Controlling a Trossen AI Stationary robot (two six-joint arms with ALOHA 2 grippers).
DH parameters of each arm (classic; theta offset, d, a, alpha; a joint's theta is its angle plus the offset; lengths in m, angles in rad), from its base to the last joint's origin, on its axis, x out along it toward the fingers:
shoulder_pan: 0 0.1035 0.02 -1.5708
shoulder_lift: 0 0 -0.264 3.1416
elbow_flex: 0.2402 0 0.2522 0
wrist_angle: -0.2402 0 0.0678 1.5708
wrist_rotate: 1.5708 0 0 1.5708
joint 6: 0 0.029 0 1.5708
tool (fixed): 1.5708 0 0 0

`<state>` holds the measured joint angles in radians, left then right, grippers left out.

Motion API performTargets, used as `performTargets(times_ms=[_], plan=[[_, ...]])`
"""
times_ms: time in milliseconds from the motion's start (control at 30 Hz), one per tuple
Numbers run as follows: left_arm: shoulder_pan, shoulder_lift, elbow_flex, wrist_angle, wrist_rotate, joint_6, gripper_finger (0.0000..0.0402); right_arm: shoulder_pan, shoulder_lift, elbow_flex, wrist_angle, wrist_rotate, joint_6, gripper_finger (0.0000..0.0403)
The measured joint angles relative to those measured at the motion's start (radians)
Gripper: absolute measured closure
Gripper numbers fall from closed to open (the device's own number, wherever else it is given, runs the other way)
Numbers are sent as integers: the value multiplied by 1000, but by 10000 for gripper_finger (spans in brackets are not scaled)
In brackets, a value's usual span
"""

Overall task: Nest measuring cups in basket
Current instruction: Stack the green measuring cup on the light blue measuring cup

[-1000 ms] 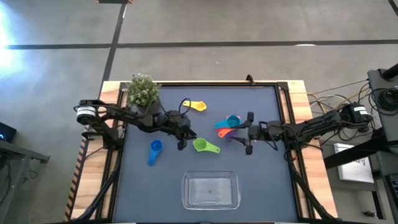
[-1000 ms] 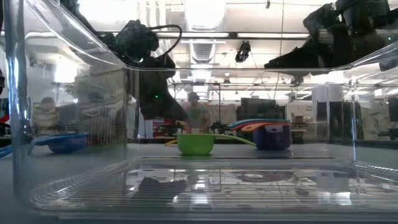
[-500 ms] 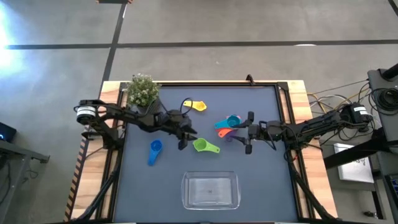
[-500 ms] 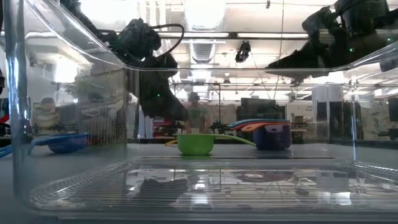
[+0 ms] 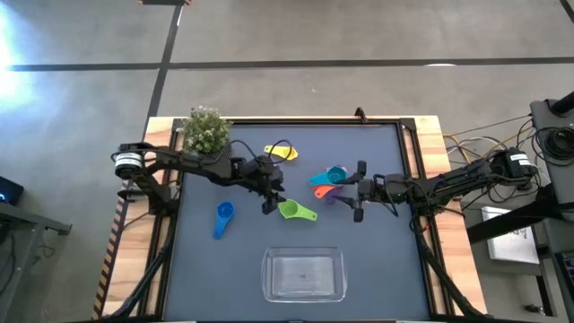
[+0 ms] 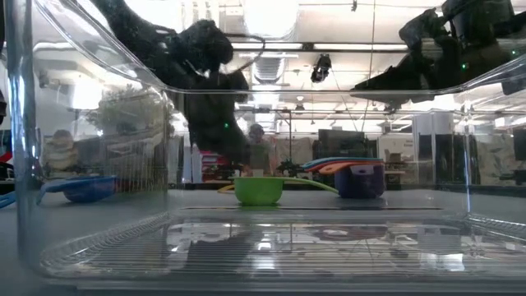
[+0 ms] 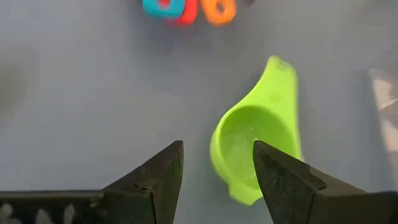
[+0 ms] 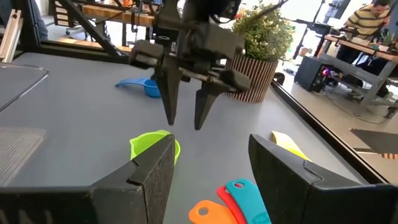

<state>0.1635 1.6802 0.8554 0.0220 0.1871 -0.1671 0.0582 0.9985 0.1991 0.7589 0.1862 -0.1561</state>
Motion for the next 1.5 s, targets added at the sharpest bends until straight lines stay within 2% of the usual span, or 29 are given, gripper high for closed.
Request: performTargets(times_ms=[367,533,667,867,1100,1267,1500], plan=[[0,181,110,-64,6,0,235,0,0,-3,-2,2,-1,209],[0,215,133,-73,5,1,248,0,0,-6,-2,20,-1,209],[0,216,135,-68,3,1,293,0,0,-9,-6,26,-1,209],[-2,208,135,-65,9,21,390,-5,0,-9,-6,26,-2,209],[0,128,134,-89,-119,34,399,-21,0,-9,-29,28,2,209],[-2,59,166,-156,-186,117,400,-24,0,-9,-29,40,10,209],[-2,49,307,-267,-384,198,401,-27,0,-8,-4,52,198,209]])
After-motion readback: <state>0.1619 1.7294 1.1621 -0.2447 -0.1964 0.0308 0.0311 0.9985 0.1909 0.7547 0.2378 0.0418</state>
